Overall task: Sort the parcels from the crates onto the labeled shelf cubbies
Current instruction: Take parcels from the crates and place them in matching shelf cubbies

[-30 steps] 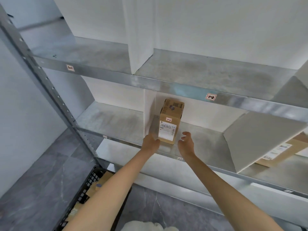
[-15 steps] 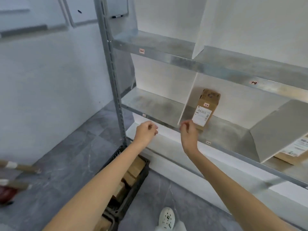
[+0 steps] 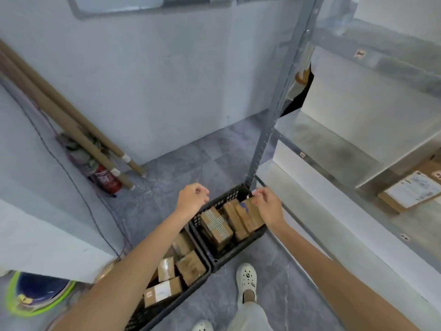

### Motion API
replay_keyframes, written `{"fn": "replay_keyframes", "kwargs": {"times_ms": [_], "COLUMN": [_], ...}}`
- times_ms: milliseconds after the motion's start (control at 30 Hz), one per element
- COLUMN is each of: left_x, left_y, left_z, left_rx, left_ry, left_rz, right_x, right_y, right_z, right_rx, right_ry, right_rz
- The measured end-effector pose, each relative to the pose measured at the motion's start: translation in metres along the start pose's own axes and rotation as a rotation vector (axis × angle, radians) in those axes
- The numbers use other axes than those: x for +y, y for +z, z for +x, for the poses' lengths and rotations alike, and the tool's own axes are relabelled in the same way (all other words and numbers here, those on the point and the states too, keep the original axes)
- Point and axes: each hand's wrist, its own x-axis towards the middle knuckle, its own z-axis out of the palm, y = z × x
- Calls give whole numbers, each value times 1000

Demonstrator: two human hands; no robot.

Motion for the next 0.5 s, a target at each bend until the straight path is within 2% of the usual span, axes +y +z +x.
{"fn": "replay_keyframes", "kwargs": {"times_ms": [167,500], "left_x": [-35,-95], "left_y": [9,86], "left_z": [36,141], "left_rx": [16,96], "left_ry": [-183,-473], "left_rz": [-66,-88], "right_x": [30,105], "right_y": [31,59], "right_z": [44,168], "right_rx": [-158,-455], "right_ry": [49,195], "right_rz": [-66,-277]}}
